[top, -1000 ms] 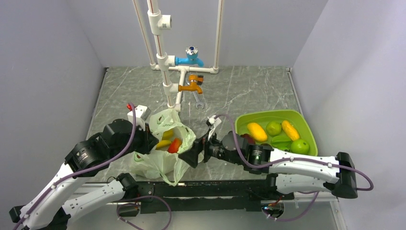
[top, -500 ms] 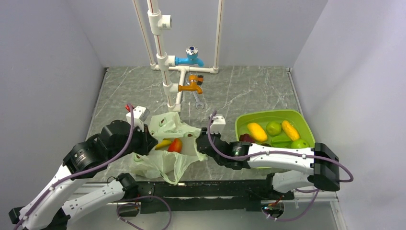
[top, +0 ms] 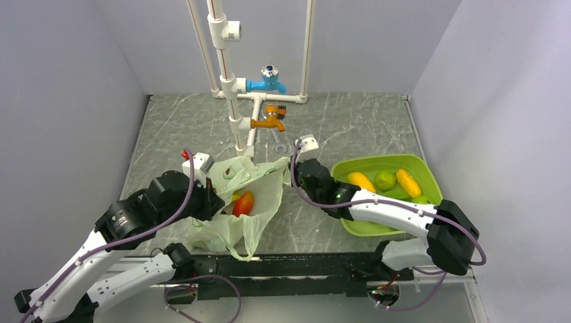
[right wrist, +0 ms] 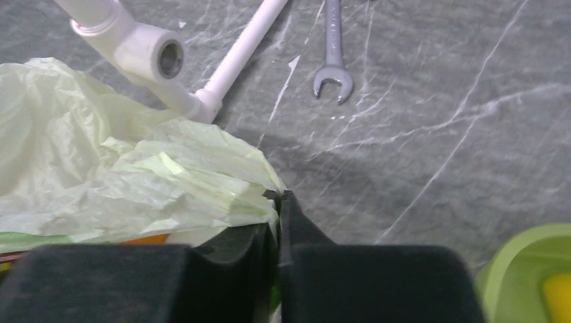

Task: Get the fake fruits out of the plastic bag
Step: Adjust the plastic bag at the center of the board.

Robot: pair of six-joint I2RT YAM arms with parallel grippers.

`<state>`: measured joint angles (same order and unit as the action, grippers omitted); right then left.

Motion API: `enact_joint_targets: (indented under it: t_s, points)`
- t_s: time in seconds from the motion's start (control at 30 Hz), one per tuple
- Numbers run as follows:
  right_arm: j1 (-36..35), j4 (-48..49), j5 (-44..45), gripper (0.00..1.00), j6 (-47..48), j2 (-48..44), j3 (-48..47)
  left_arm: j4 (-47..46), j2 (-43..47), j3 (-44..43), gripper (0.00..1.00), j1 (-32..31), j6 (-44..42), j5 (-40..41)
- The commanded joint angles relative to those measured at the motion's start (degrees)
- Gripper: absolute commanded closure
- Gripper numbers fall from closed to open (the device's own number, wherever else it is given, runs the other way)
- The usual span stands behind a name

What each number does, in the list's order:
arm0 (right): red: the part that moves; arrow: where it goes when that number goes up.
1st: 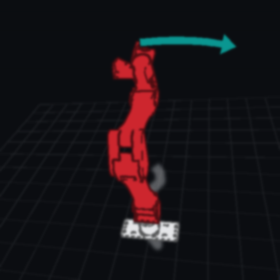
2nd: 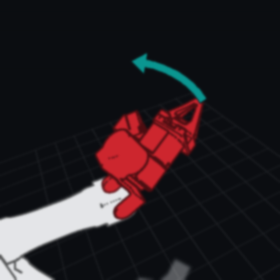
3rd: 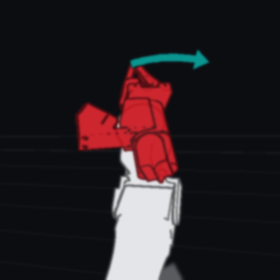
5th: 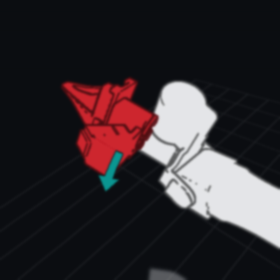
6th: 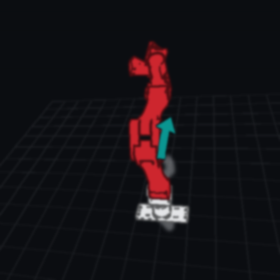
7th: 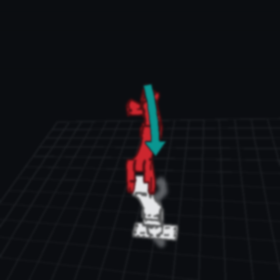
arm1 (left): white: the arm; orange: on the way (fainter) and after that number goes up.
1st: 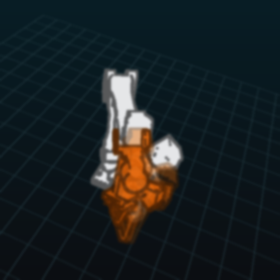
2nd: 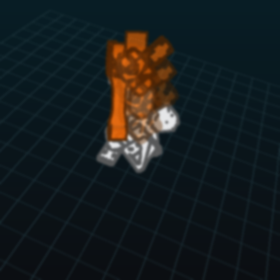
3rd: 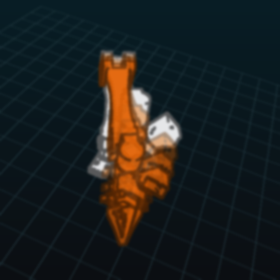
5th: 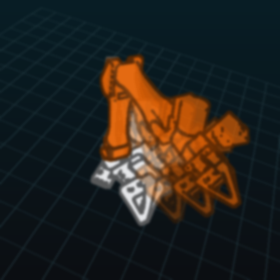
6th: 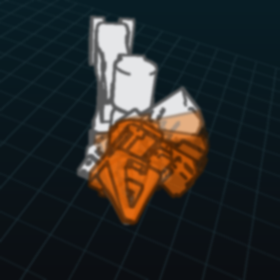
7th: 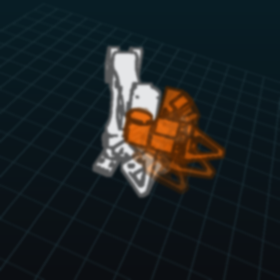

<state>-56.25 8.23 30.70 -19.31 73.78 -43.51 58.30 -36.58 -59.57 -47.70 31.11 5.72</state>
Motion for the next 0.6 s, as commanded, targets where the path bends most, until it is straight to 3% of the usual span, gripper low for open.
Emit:
enact_joint_targets:
  t_s: [0.0, 0.13, 0.27, 0.43, 0.5, 0.57]
  points:
    - [7.5, -6.1, -0.6, 0.84, 9.0, 2.7, -2.6, 3.7, 1.8, -1.9, 1.00, 0.3, -0.2, 2.1]
    - [7.5, -8.0, -18.8, 0.43, 11.9, -0.9, -1.9, 2.1, 1.2, -1.3, 1.00, 0.3, -0.5, 0.7]
    - [7.4, -11.5, -21.1, 0.15, 13.8, -10.3, 1.6, 2.7, 1.0, -1.4, 1.00, 0.3, -1.1, 1.5]
    - [7.5, -21.1, -7.8, 0.07, 11.3, -15.9, -0.4, 2.6, 1.4, -1.3, 1.00, 0.3, -1.8, 2.2]
    - [7.5, -24.9, 0.2, 0.11, 8.6, -15.2, -2.7, 2.8, 1.2, -1.5, 1.00, 0.3, -1.9, 2.3]
    - [7.5, -24.7, 0.1, 0.19, 8.0, -15.1, -2.6, 2.9, 1.1, -1.6, 1.00, 0.3, -1.7, 2.1]
